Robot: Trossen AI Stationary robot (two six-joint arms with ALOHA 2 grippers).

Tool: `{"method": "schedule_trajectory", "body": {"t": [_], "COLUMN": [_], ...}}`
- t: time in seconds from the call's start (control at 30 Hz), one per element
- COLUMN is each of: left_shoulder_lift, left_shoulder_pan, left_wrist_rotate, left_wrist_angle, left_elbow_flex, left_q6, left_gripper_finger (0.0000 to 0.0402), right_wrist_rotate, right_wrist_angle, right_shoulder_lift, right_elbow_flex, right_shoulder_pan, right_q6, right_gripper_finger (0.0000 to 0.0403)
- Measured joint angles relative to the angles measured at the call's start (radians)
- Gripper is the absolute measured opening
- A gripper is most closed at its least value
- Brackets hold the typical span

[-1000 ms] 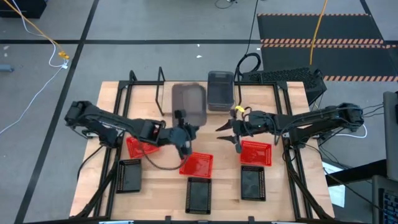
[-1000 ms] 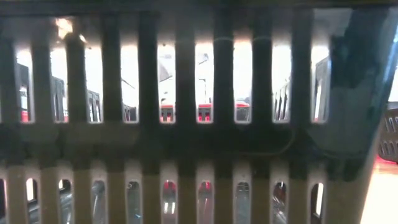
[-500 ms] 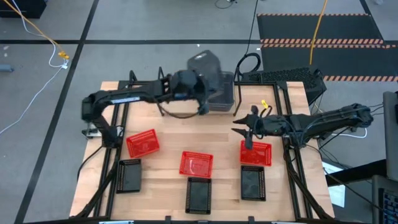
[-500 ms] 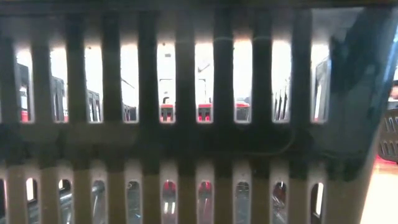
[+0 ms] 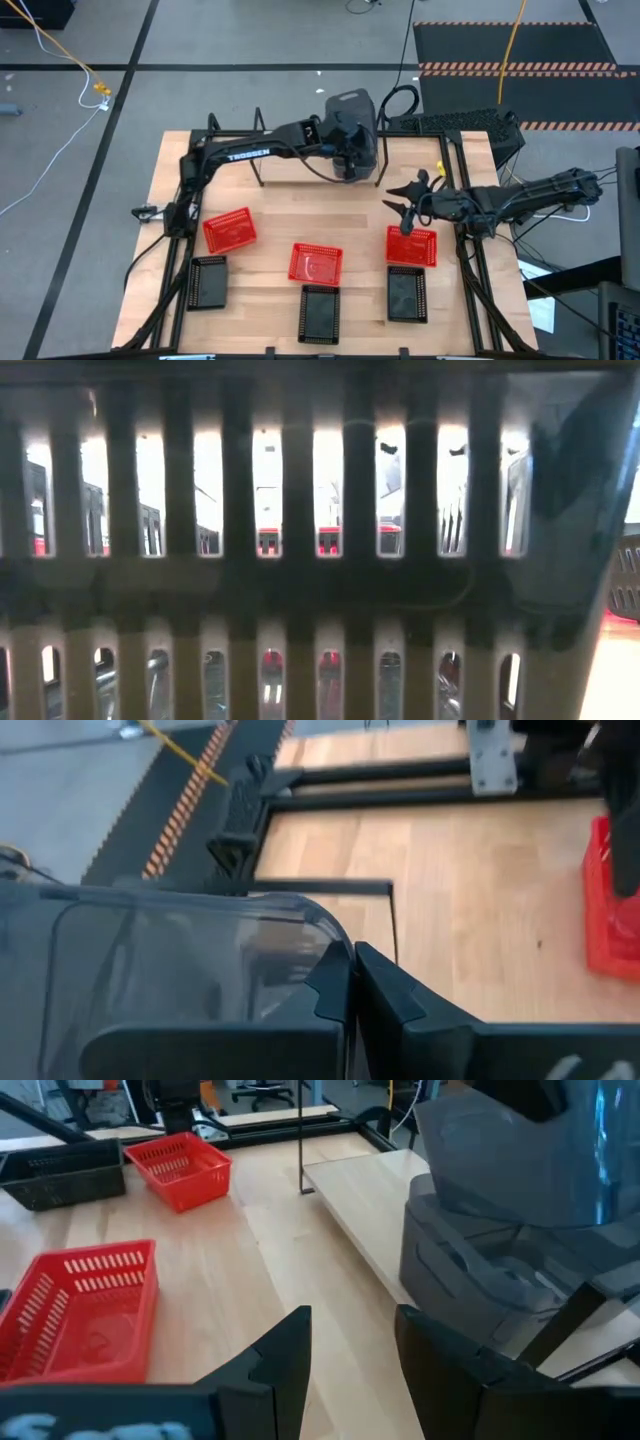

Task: Stack baskets on shelf by color
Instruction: Stack the transparent black bin on top of the transparent black bin on the shelf

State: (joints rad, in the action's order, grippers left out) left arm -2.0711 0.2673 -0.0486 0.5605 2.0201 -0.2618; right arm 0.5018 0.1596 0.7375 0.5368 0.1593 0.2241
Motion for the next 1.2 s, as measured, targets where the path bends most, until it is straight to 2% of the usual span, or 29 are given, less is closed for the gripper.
{"method": "schedule_trajectory", "body": {"t": [0.17, 0.27, 0.57, 0.77, 0.97, 1.1, 1.2], "left_shoulder_lift": [-0.005, -0.005, -0.005, 0.026, 0.100, 0.177, 0.262], "left_shoulder_pan": [0.014, 0.016, 0.016, 0.014, 0.000, -0.015, -0.031], "left_wrist_rotate": [0.035, 0.041, 0.042, 0.023, -0.063, -0.090, -0.094], "left_wrist_angle": [0.037, 0.038, 0.026, 0.069, 0.249, 0.396, 0.351], "left_elbow_flex": [0.002, 0.003, 0.003, 0.004, 0.003, 0.001, -0.092], "left_q6": [0.001, 0.005, 0.008, -0.004, -0.026, 0.024, 0.054], "left_gripper_finger": [0.0004, 0.0015, 0.0120, 0.0166, 0.0181, 0.0181, 0.0181], "right_wrist_rotate": [0.000, 0.000, 0.000, -0.001, -0.001, -0.001, -0.005], "right_wrist_angle": [-0.014, -0.013, -0.013, -0.005, 0.010, -0.057, -0.128], "right_shoulder_lift": [-0.044, -0.056, -0.057, -0.057, -0.051, -0.027, 0.009], "right_elbow_flex": [-0.026, -0.028, -0.029, -0.029, -0.029, -0.052, -0.061], "right_shoulder_pan": [0.000, 0.000, 0.000, 0.000, 0.000, -0.002, -0.015], "right_q6": [0.000, 0.000, 0.000, 0.000, -0.015, -0.034, -0.071], "right_gripper_finger": [0.0139, 0.0139, 0.0139, 0.0139, 0.0139, 0.0139, 0.0139]}}
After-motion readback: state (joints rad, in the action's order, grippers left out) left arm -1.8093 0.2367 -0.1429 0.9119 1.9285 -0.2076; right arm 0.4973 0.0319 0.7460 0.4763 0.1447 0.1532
